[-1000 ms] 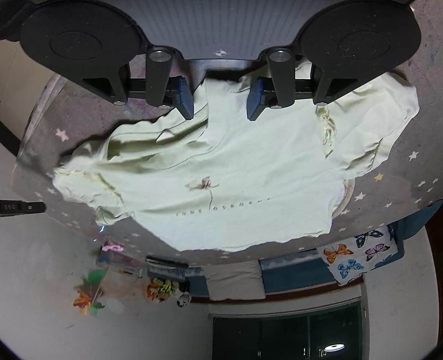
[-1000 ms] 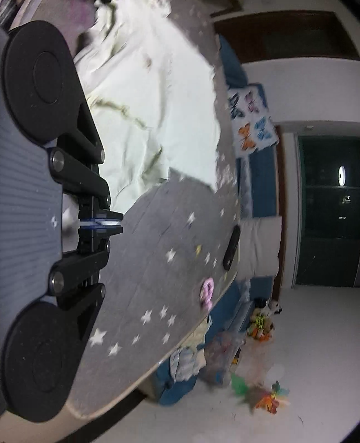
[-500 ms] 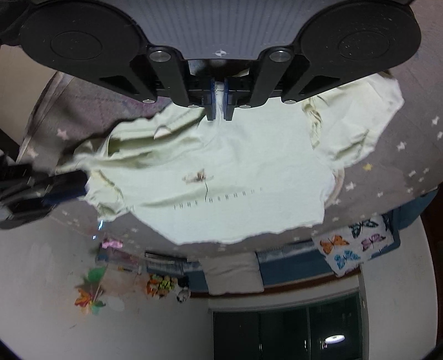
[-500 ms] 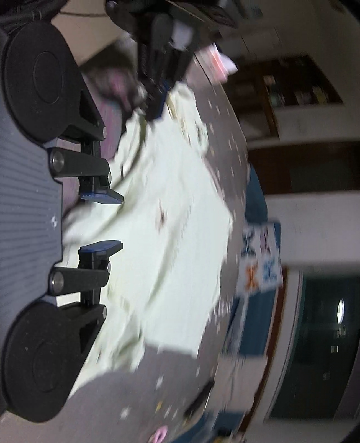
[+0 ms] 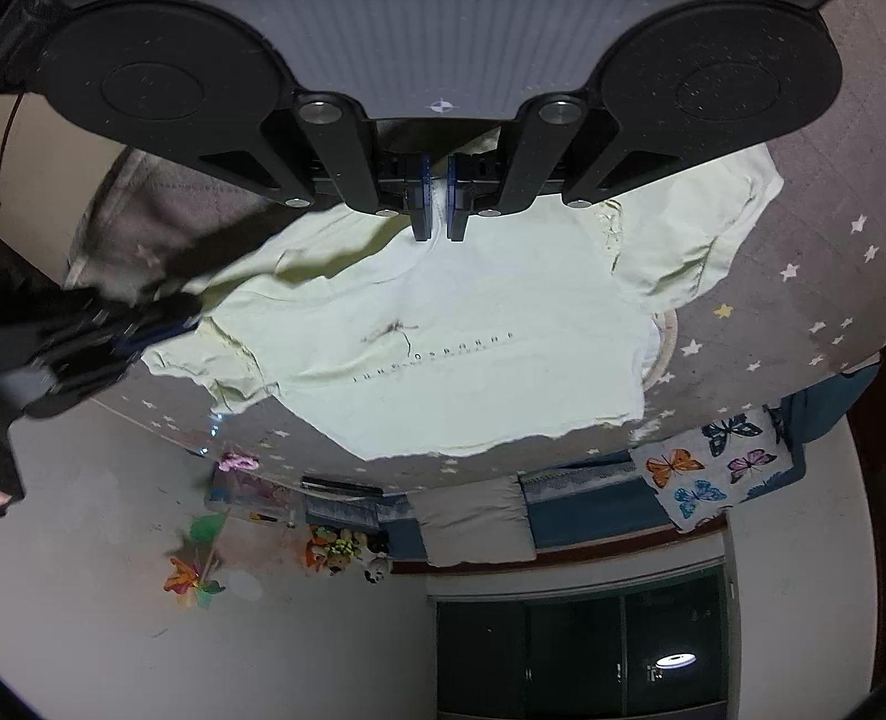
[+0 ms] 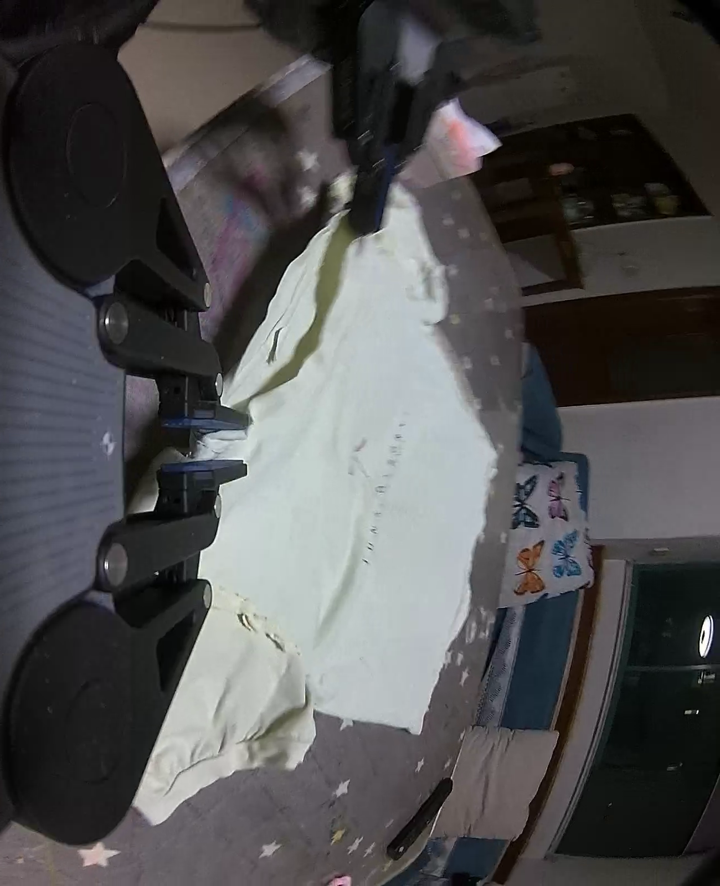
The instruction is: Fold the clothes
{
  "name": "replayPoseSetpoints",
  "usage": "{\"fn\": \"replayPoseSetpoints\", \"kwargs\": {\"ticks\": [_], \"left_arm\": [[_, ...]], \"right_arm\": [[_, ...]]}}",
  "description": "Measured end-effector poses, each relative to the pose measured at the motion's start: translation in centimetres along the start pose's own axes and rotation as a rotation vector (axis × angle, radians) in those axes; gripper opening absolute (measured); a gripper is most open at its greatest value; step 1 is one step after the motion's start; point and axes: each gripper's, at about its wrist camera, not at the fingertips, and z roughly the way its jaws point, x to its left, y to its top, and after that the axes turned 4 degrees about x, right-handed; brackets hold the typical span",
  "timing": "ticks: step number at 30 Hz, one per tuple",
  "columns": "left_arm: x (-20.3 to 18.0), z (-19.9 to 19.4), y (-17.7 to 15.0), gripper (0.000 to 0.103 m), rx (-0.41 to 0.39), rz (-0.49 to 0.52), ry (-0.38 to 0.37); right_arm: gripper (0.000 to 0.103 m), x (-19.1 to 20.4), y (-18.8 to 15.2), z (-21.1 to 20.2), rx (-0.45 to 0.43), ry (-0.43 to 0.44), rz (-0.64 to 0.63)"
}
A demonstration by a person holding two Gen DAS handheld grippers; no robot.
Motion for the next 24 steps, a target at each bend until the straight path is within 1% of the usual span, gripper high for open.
{"fn": "replayPoseSetpoints", "kwargs": {"ticks": [5,7,8,9,10,13,17,21,24], "left_arm": [[-0.3,0.5,-0.7,0.006,0.038,0.039,-0.028],[-0.5,0.7,-1.0,0.009,0.053,0.055,-0.039],[-0.5,0.8,-1.1,0.009,0.061,0.063,-0.044],[-0.6,0.8,-1.1,0.009,0.062,0.068,-0.049],[-0.5,0.5,-0.9,0.009,0.05,0.069,-0.054],[-0.3,-0.2,-0.3,0.009,0.014,0.071,-0.068],[-0.1,-0.9,0.7,0.009,-0.03,0.068,-0.072],[0.4,1.1,1.6,0.009,-0.025,0.013,-0.045],[1.0,3.1,1.8,0.009,0.0,-0.034,-0.031]], "right_arm": [[0.01,0.1,-0.8,0.2,0.082,0.029,-0.055],[0.012,0.3,-0.8,0.3,0.104,0.04,-0.076],[0.013,0.2,-0.5,0.2,0.098,0.047,-0.079],[0.017,0.0,0.0,0.0,0.086,0.058,-0.079],[0.018,-0.1,0.5,-0.2,0.067,0.065,-0.08],[0.019,-0.3,1.9,-0.4,0.018,0.082,-0.088],[0.019,-0.5,3.0,1.0,-0.007,0.074,-0.091],[0.019,-0.5,2.5,4.1,0.023,0.039,-0.094],[0.019,-0.3,1.7,5.6,0.068,0.067,-0.078]]}}
